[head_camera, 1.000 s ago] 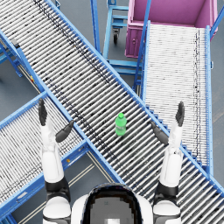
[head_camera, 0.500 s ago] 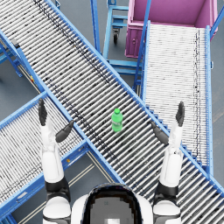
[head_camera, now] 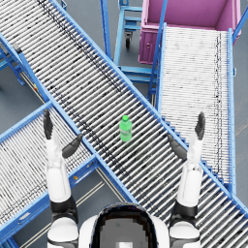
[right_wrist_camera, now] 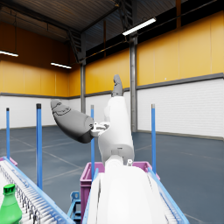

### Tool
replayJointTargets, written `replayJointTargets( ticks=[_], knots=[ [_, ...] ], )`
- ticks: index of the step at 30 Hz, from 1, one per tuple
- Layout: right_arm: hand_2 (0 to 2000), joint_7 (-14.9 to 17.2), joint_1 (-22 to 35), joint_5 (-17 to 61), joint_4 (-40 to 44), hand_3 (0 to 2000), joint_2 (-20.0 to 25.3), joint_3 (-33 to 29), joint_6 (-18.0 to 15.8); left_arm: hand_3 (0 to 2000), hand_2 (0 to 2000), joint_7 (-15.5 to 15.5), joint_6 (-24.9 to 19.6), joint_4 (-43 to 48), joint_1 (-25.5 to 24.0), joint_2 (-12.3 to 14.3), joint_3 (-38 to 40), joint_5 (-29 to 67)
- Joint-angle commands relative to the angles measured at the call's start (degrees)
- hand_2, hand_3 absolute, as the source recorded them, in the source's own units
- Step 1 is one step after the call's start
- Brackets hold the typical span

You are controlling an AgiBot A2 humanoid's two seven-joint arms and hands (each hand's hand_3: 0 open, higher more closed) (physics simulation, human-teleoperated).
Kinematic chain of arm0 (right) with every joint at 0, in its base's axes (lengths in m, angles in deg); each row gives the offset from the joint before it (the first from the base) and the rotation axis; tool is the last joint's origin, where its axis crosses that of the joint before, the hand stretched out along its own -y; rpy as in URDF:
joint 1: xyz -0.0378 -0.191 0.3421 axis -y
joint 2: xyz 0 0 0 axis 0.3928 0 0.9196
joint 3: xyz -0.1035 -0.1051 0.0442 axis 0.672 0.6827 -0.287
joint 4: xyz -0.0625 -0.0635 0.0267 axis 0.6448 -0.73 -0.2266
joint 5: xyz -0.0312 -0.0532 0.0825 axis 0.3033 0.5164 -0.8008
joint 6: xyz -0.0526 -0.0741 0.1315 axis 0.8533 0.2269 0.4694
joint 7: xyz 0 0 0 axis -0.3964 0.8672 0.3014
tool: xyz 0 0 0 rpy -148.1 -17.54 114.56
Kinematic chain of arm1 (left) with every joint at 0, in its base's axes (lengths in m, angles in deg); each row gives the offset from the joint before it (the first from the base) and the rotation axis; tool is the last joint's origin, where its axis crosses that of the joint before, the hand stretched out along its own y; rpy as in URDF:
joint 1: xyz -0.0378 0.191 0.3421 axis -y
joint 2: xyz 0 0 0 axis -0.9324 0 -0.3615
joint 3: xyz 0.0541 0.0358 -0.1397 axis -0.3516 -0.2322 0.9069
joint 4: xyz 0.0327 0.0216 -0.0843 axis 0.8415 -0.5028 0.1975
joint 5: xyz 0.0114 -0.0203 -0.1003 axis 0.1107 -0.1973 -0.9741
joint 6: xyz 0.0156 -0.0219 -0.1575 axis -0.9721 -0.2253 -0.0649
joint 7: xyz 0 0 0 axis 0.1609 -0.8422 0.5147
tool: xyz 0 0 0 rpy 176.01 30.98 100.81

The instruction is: Pick up the oil and place it on the left assembly line, put the cola on the right, and keep Sprite still

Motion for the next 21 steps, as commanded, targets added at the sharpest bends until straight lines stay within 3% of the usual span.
replayJointTargets(
  ticks=[1, 21],
  knots=[
    [0, 0.1, -0.2, -0.5, 0.1, 0, -0.2, 0.4, -0.1, 0, 0, 0.1, 0.1, -0.1, -0.4, -0.2, -0.4, -0.5],
    [0, 4.6, -3.5, -19.4, 3.8, 0, -9.0, 16.2, -4.6, 0, 0, 4.6, 4.6, -5.2, -9.6, -8.5, -14.4, -21.4]
  ],
)
